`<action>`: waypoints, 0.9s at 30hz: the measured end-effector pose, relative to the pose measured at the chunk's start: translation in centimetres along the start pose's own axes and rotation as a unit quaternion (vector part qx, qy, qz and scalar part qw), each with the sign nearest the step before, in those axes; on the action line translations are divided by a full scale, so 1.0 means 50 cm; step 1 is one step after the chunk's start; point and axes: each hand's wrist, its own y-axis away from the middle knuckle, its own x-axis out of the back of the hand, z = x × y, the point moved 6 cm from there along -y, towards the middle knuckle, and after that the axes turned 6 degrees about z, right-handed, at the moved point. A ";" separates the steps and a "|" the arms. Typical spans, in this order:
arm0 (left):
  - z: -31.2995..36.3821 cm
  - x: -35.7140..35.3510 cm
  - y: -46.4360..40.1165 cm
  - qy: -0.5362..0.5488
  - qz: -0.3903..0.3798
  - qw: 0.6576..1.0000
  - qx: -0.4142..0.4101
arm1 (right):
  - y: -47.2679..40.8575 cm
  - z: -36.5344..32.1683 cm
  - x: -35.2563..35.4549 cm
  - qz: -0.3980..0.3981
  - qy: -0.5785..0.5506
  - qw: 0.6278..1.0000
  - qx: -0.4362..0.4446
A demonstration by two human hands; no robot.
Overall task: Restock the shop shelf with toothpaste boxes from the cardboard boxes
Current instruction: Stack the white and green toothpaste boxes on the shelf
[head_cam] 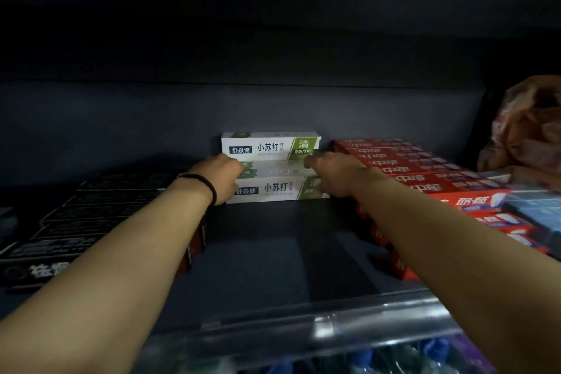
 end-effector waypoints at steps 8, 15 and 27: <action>0.091 0.120 0.146 -0.014 0.002 0.999 -0.031 | 0.127 -0.100 0.110 0.000 0.013 0.999 0.048; 0.146 0.186 0.348 -0.022 0.015 0.998 -0.065 | 0.304 -0.214 0.190 0.033 0.000 0.996 0.084; 0.217 0.098 0.672 0.016 -0.058 0.998 -0.027 | 0.597 -0.365 0.083 -0.009 -0.054 0.990 0.133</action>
